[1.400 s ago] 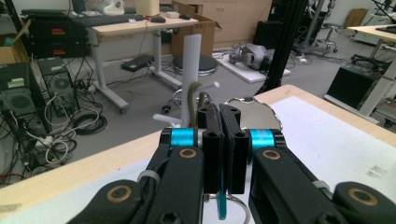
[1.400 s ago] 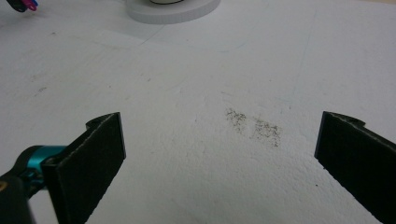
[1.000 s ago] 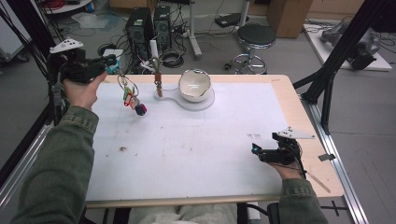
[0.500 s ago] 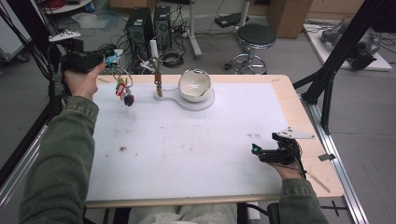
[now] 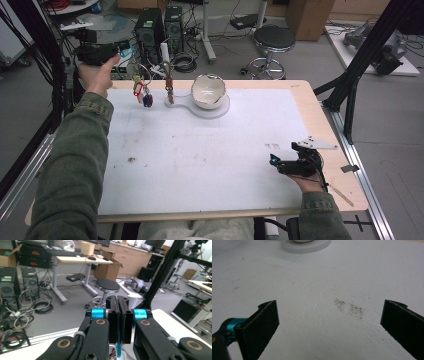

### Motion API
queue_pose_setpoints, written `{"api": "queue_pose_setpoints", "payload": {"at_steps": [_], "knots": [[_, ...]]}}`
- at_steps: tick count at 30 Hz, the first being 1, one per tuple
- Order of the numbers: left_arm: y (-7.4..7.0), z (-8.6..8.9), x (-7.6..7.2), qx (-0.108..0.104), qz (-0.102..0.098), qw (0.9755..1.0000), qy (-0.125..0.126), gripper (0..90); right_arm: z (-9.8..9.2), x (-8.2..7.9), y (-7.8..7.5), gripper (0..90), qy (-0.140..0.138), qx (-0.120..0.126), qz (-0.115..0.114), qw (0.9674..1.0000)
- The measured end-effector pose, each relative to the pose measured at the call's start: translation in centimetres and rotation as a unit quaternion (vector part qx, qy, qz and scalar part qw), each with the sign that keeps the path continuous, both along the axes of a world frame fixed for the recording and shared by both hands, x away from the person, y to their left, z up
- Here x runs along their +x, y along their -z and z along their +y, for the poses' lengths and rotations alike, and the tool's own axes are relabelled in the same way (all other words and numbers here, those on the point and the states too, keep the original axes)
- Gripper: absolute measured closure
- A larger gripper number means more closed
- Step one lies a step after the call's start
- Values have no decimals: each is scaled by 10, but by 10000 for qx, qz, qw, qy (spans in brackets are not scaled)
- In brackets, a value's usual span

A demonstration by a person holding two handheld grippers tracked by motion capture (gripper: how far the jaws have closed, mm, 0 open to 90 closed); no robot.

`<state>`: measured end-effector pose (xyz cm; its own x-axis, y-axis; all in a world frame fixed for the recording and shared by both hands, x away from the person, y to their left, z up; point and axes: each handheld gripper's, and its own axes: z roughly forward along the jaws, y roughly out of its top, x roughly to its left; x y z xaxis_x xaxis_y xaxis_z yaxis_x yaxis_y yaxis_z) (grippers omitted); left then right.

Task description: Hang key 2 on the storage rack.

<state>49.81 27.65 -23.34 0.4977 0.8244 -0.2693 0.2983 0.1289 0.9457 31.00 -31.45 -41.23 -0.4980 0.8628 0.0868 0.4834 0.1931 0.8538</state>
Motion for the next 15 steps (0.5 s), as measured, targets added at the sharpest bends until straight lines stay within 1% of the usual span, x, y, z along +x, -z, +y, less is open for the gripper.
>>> {"api": "queue_pose_setpoints", "payload": {"at_steps": [2,4,8,9,11,15], "knots": [[2,-3,3,40,48,10000,22,877,0,0,0,10,-8,-16,-5,10000],[4,-4,6,87,108,9999,-33,877,0,0,1,10,-10,-38,6,10000],[4,-6,15,134,175,9997,-47,877,0,0,2,10,-24,-41,0,10000],[4,-7,17,132,167,9998,-46,877,0,0,2,10,-20,-32,22,10000],[6,-8,21,56,149,9999,-21,877,0,0,2,10,-23,-63,26,10000],[12,-7,28,-14,210,9998,-24,877,1,0,2,10,-16,-67,36,10000]]}}
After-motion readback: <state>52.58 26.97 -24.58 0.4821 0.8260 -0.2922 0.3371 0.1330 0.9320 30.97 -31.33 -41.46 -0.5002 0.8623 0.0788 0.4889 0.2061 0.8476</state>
